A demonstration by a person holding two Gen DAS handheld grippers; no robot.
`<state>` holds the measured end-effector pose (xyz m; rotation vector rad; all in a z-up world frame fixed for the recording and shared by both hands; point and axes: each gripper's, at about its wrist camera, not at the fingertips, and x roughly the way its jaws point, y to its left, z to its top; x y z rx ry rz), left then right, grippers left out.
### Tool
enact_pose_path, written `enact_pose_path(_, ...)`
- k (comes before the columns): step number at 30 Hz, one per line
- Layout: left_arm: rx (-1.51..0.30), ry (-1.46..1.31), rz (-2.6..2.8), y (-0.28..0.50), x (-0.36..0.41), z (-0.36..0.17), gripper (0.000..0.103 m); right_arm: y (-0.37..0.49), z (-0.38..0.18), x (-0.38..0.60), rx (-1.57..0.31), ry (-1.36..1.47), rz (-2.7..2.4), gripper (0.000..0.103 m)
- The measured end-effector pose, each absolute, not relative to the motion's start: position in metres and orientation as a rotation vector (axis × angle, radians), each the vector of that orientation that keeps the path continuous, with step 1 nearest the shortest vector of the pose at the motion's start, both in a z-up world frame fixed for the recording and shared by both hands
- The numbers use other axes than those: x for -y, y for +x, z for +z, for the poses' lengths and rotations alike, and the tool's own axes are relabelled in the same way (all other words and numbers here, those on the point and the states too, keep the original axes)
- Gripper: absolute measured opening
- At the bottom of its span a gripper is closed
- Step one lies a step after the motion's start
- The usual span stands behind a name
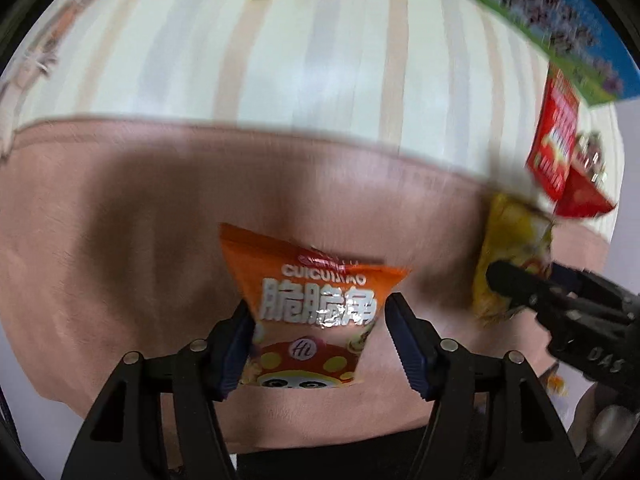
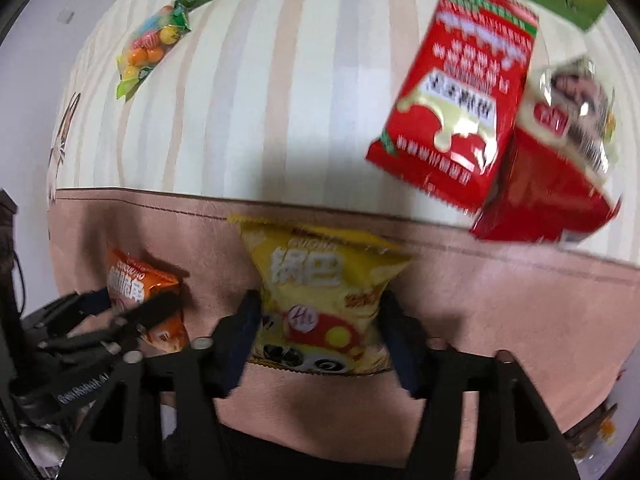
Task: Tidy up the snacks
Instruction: 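Carry both chip bags into the cardboard box and open both tools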
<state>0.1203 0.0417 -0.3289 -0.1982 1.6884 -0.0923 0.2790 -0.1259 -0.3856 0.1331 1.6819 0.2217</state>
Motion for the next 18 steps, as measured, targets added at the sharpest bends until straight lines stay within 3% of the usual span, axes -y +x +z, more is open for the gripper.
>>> enact_pose_path(5,-1.684,-0.187,-0.056,0.107,-0.039,-0.339,0.059,0.278,-0.390,0.128,-1.649,0.163,0.188,0.067)
enact_pose_path(6,-1.671,-0.180,-0.033,0.103,-0.038,-0.339,0.049,0.278,-0.390,0.127,-1.638,0.159,0.182,0.066)
enact_pose_path(7,-1.658,-0.170,-0.020,0.099,-0.035,-0.336,0.046,0.278,-0.390,0.127,-1.626,0.144,0.174,0.058)
enact_pose_path(8,-1.649,-0.167,-0.014,0.099,-0.035,-0.334,0.045,0.278,-0.389,0.126,-1.611,0.113,0.169,0.043)
enact_pose_path(11,-1.631,-0.148,-0.006,0.098,-0.033,-0.324,0.044,0.272,-0.386,0.142,-1.586,0.112,0.193,0.035)
enact_pose_path(18,-1.502,-0.152,-0.084,0.123,-0.008,-0.249,0.044,0.280,-0.324,0.168,-1.482,0.209,0.259,0.033)
